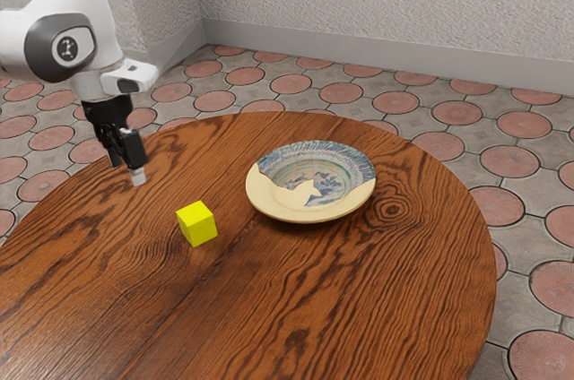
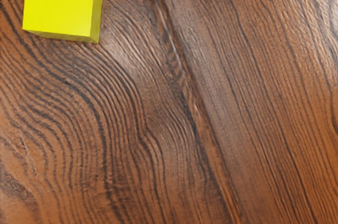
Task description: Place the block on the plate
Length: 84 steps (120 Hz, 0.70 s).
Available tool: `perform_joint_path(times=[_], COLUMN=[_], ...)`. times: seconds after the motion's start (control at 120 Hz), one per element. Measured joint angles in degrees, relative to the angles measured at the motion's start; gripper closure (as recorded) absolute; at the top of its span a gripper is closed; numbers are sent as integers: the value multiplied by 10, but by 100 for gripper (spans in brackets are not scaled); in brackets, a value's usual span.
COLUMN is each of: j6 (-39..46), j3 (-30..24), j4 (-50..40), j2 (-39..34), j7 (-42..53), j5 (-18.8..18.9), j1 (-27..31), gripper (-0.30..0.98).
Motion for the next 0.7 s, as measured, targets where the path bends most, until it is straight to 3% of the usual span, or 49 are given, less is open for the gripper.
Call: perform_joint_path(times=[0.367, 0.7], j6=[101, 148], j3=[80, 118], j4=[-16, -12], j2=[43, 82], j7=[130, 202], j5=[10, 9], j1=[0, 1], gripper=[0, 0])
